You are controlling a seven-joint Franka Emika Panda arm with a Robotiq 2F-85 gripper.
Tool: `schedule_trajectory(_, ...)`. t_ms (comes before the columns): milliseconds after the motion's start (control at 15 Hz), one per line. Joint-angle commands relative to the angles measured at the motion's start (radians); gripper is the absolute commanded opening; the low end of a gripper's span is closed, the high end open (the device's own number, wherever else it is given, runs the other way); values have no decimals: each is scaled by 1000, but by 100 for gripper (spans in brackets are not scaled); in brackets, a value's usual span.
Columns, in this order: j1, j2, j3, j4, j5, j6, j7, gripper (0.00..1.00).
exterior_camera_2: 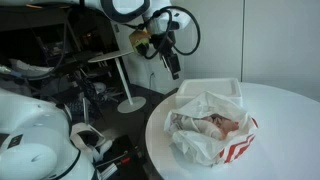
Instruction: Remove the towel and shirts from the plastic bag and place them on top of the white container.
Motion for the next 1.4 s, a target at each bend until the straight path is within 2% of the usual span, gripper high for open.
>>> schedule_trajectory(0,-8,0,7,6,4,-2,-4,100)
schedule_trajectory(400,-8,-6,7,15,4,-2,-4,100)
schedule_trajectory(933,-75,181,55,-34,-223,18,58,100)
schedule_trajectory(1133,-80,295,67,-56,-333,98,64,100)
schedule_trajectory(1333,-76,400,77,-53,-441,229,95,100)
